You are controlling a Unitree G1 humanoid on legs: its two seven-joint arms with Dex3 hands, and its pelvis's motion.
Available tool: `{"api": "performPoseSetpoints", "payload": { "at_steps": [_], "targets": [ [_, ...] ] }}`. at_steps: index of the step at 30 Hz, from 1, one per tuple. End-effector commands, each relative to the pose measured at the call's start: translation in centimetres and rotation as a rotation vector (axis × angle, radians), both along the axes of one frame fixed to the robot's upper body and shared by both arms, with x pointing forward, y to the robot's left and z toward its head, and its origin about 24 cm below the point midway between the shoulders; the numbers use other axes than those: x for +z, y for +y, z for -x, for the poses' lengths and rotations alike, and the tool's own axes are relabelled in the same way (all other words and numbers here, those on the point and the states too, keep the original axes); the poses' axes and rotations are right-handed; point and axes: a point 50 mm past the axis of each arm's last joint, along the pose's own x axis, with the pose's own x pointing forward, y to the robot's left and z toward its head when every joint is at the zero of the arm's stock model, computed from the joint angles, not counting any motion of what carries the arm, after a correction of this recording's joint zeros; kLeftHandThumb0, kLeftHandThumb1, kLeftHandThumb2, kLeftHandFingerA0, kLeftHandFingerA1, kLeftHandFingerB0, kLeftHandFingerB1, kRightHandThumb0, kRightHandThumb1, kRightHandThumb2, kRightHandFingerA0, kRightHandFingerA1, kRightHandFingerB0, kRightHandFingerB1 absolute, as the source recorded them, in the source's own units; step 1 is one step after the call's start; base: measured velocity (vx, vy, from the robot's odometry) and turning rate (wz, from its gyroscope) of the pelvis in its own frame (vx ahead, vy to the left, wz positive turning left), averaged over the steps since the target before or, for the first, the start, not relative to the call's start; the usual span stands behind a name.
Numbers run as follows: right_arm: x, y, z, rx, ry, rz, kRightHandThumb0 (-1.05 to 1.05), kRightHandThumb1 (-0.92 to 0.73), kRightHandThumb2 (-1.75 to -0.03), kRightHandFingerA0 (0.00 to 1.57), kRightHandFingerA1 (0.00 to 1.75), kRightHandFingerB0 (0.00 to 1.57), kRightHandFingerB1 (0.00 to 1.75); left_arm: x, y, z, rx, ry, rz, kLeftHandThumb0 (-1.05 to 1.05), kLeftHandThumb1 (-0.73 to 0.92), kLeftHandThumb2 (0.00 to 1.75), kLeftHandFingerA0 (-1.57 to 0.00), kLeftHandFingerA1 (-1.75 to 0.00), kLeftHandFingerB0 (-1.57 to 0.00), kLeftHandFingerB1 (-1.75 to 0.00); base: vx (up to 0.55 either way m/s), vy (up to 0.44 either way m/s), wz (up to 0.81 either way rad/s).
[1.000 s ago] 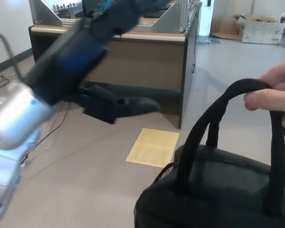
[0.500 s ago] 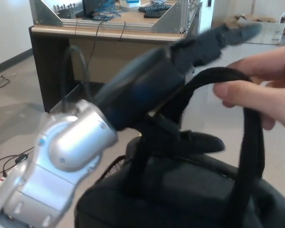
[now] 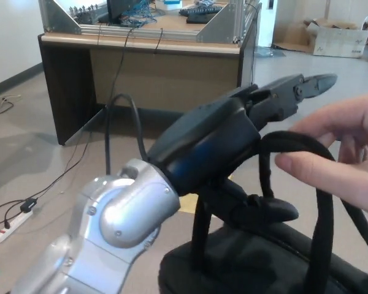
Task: A person hands over a black lunchbag to the robot and the robot uses its left hand to grab the strips of the lunchbag, the gives it back to the person.
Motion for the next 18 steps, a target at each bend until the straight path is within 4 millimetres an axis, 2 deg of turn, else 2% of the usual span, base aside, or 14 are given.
{"api": "performPoseSetpoints", "payload": {
  "at_steps": [1, 2, 3, 4, 5, 6, 7, 9, 11, 14, 18],
  "targets": [
    [0.0, -0.8, 0.4, 0.002, 0.0, 0.001, -0.38, -0.6, -0.57, 0.52, 0.45, 0.39, 0.39, -0.4, -0.1, -2.2, 0.225, -0.179, 0.114, -0.37, 0.44, 0.69, -0.59, -0.55, -0.46, -0.47, 0.0, 0.0, 0.0],
    [0.0, -0.8, 0.4, 0.004, 0.002, 0.002, -0.38, -0.6, -0.57, 0.52, 0.45, 0.39, 0.39, -0.6, -0.4, -2.7, 0.232, -0.214, 0.201, -0.37, 0.44, 0.69, -0.59, -0.55, -0.46, -0.47, 0.0, 0.0, 0.0],
    [0.0, -0.8, 0.4, 0.008, 0.003, 0.008, -0.38, -0.6, -0.57, 0.54, 0.45, 0.39, 0.39, -0.5, -0.9, -3.3, 0.222, -0.29, 0.305, -0.21, 0.52, 0.55, -0.65, -1.08, -0.61, -0.83, 0.0, 0.0, 0.0],
    [0.0, -0.8, 0.3, 0.009, 0.004, 0.008, -0.38, -0.6, -0.57, 0.54, 0.45, 0.4, 0.39, -0.4, -1.2, -3.7, 0.222, -0.347, 0.371, -0.18, 0.52, 0.56, -0.65, -1.49, -0.59, -1.34, 0.0, 0.0, 0.0],
    [0.0, -0.7, 0.3, 0.008, 0.006, 0.005, -0.38, -0.6, -0.57, 0.54, 0.45, 0.4, 0.39, -0.3, -1.5, -3.9, 0.229, -0.383, 0.405, -0.18, 0.52, 0.56, -0.65, -1.49, -0.59, -1.34, 0.0, 0.0, 0.0],
    [0.1, -0.6, 0.1, 0.008, 0.002, 0.001, -0.38, -0.6, -0.57, 0.54, 0.45, 0.4, 0.39, 0.0, -1.7, -4.3, 0.235, -0.414, 0.436, -0.22, 0.57, 0.53, -0.68, -1.64, -0.56, -1.55, 0.0, 0.0, 0.0],
    [0.1, -0.5, 0.1, 0.009, 0.003, -0.001, -0.37, -0.61, -0.57, 0.54, 0.45, 0.4, 0.39, 0.4, -2.2, -4.7, 0.221, -0.413, 0.481, -0.15, 0.61, 0.54, -0.78, -1.75, -0.64, -1.75, 0.0, 0.0, 0.0],
    [0.2, -0.4, -0.2, 0.009, -0.001, -0.005, -0.36, -0.61, -0.57, 0.55, 0.45, 0.42, 0.39, 1.3, -3.5, -5.2, 0.144, -0.323, 0.595, -0.22, 0.62, 0.54, -0.78, -1.75, -0.62, -1.75, 0.0, 0.0, 0.0],
    [0.4, -0.4, -0.5, 0.016, -0.004, 0.002, -0.38, -0.61, -0.57, 0.56, 0.45, 0.44, 0.4, 1.4, -4.0, -5.4, 0.135, -0.345, 0.615, -0.19, 0.62, 0.54, -0.75, -1.75, -0.58, -1.75, 0.0, 0.0, 0.0],
    [0.2, -0.2, -0.2, 0.037, 0.011, 0.007, -0.38, -0.62, -0.58, 0.55, 0.45, 0.44, 0.4, -0.1, -5.1, -5.3, 0.129, -0.338, 0.609, -0.19, 0.61, 0.53, -0.74, -1.75, -0.58, -1.75, 0.0, 0.0, 0.0],
    [0.4, -0.4, -0.4, 0.054, 0.009, 0.02, -0.39, -0.64, -0.59, 0.56, 0.46, 0.44, 0.4, -0.9, -5.2, -5.3, 0.127, -0.336, 0.604, -0.2, 0.62, 0.53, -0.74, -1.75, -0.58, -1.75, 0.0, 0.0, 0.0]
  ]
}}
